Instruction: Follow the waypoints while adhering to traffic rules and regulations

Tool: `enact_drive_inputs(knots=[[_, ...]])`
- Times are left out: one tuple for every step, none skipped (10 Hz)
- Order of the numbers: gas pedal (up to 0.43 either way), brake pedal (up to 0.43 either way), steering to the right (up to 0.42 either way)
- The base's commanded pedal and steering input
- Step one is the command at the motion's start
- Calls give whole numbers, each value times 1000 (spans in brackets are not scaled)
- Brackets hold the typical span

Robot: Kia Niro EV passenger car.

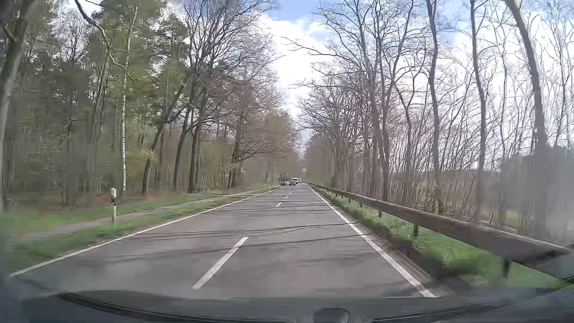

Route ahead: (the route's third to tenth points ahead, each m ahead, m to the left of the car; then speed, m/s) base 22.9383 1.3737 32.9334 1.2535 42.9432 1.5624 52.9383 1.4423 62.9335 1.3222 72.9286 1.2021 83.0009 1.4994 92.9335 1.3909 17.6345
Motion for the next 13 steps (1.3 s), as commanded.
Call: enact_drive_inputs(knots=[[20,0,0],[20,0,0],[20,0,0],[20,0,0],[20,0,0],[20,0,0],[20,0,0],[20,0,0],[28,0,0],[39,0,0],[47,0,0],[47,0,0],[47,0,1]])
